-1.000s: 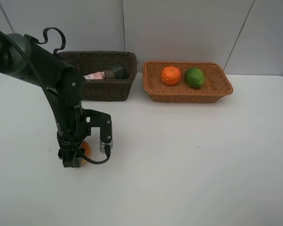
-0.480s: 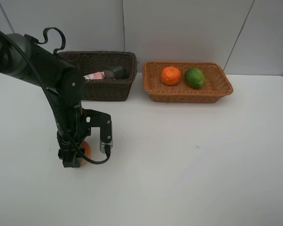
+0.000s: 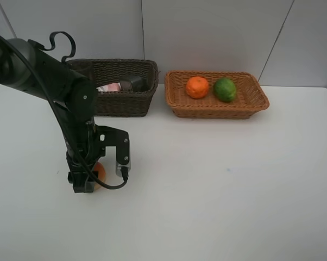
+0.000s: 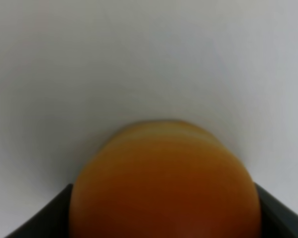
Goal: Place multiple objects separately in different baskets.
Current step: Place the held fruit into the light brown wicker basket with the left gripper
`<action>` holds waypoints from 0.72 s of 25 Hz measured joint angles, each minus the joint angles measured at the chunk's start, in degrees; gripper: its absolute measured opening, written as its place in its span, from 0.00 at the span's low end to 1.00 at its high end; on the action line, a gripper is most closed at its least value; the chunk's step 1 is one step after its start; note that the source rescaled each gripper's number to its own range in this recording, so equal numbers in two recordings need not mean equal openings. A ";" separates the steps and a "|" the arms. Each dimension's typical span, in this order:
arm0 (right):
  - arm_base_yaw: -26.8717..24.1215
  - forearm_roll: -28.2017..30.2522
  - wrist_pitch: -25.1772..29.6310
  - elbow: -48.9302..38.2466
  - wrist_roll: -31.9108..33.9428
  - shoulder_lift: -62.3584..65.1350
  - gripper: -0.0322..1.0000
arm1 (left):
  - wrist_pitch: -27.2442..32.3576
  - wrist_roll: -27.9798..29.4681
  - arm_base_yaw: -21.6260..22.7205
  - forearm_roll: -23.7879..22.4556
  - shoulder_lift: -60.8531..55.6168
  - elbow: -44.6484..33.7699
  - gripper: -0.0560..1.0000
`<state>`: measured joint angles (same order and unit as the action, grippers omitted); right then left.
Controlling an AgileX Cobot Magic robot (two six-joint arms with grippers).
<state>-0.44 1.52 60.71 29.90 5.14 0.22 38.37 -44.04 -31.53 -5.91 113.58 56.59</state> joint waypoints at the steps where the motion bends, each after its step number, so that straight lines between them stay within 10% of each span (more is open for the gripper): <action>1: 0.00 0.00 0.00 0.00 0.00 0.00 0.96 | -0.14 0.00 0.00 -0.05 -0.24 0.19 0.79; 18: 0.00 0.00 0.00 0.00 0.00 0.00 0.96 | -6.53 1.32 0.00 11.95 -2.46 18.58 0.79</action>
<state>-0.44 1.52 60.71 29.90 5.14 0.22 31.83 -42.73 -31.53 6.05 111.13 75.16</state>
